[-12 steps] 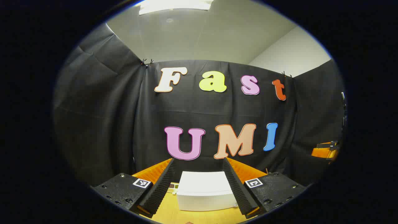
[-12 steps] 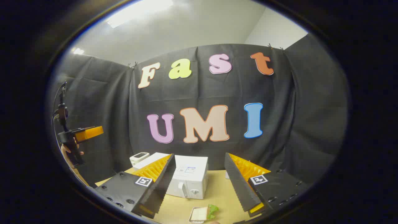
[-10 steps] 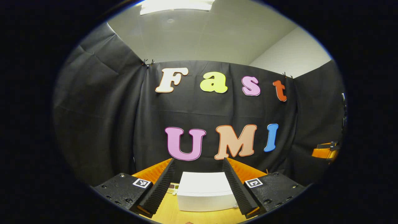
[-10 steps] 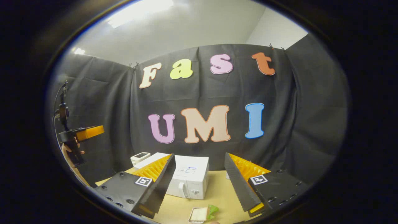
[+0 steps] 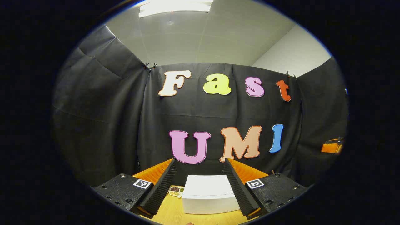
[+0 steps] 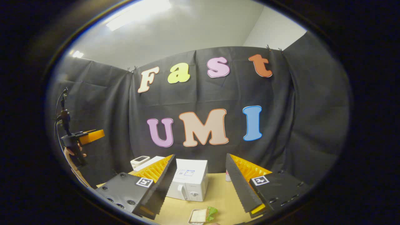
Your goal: Open the microwave oven with the left hand, put the food in, and close the microwave oven.
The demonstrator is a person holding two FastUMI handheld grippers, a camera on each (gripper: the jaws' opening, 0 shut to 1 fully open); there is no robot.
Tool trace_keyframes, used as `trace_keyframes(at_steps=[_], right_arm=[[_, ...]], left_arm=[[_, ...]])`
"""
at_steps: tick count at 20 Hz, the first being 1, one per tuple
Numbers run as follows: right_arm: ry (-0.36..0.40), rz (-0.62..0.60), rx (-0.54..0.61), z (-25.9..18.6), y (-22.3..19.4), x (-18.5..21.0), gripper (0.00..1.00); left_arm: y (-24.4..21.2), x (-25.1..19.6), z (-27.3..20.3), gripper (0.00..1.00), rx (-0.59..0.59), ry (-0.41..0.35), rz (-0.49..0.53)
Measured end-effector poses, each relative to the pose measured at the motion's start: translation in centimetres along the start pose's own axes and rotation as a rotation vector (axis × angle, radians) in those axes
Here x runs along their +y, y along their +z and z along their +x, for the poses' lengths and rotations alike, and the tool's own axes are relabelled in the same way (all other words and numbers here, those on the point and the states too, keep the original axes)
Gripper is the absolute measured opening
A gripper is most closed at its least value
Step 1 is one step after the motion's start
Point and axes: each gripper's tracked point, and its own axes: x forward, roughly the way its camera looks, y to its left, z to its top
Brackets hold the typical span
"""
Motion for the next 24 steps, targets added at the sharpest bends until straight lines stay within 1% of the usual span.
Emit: trace_keyframes(at_steps=[3, 4, 6, 7, 8, 9, 11, 12, 13, 14, 15, 17, 18, 19, 20, 21, 24], right_arm=[[0.007, 0.002, -0.011, -0.6, 0.2, 0.2, 0.98], [0.009, -0.002, -0.013, -0.8, 0.3, 0.2, 0.92], [0.008, -0.016, -0.016, -1.0, 0.1, 0.1, 0.92], [0.011, -0.022, -0.017, -1.1, 0.0, 0.2, 0.98], [0.016, -0.025, -0.019, -1.4, -0.2, 0.3, 0.98], [0.020, -0.025, -0.020, -1.4, -0.3, 0.4, 0.92], [0.024, -0.023, -0.024, -1.6, -0.5, 0.4, 0.92], [0.023, -0.026, -0.029, -1.7, -0.5, 0.4, 0.92], [0.020, -0.029, -0.035, -1.8, -0.5, 0.3, 0.98], [0.017, -0.032, -0.039, -1.7, -0.6, 0.3, 0.92], [0.013, -0.033, -0.042, -1.6, -0.6, 0.2, 0.92], [0.012, -0.037, -0.044, -1.6, -0.9, 0.3, 0.92], [0.015, -0.036, -0.044, -1.5, -1.1, 0.4, 0.92], [0.024, -0.028, -0.047, -1.5, -1.0, 0.6, 0.92], [0.029, -0.016, -0.046, -1.4, -1.3, 0.7, 0.92], [0.030, -0.004, -0.043, -1.3, -1.5, 0.5, 0.92], [0.010, 0.007, -0.036, -0.9, -1.6, -0.7, 0.92]], left_arm=[[-0.1, -0.3, -0.3, 0.92, 0.002, -0.009, -0.005], [-0.4, -0.4, -0.2, 0.95, 0.005, -0.010, -0.004], [-1.1, -0.4, -0.1, 0.95, 0.017, -0.010, -0.001], [-1.4, -0.5, -0.2, 0.94, 0.024, -0.011, -0.003], [-1.9, -0.7, -0.2, 0.94, 0.031, -0.015, -0.007], [-2.4, -0.9, -0.2, 0.95, 0.037, -0.023, -0.009], [-3.4, -1.6, -0.4, 0.95, 0.038, -0.046, -0.014], [-4.2, -1.8, -0.5, 0.92, 0.041, -0.053, -0.010], [-5.1, -2.1, -0.8, 0.95, 0.047, -0.055, -0.005], [-6.1, -2.5, -1.2, 0.92, 0.052, -0.062, -0.002], [-6.9, -2.9, -1.5, 0.95, 0.053, -0.077, -0.001], [-8.8, -3.9, -2.0, 0.95, 0.062, -0.106, -0.001], [-9.9, -4.4, -2.1, 0.92, 0.070, -0.127, -0.003], [-10.8, -5.0, -2.2, 0.95, 0.072, -0.155, -0.008], [-11.8, -5.8, -2.3, 0.92, 0.077, -0.178, -0.015], [-13.1, -6.2, -2.3, 0.95, 0.089, -0.193, -0.022], [-16.7, -7.4, -2.2, 0.95, 0.127, -0.231, -0.017]])
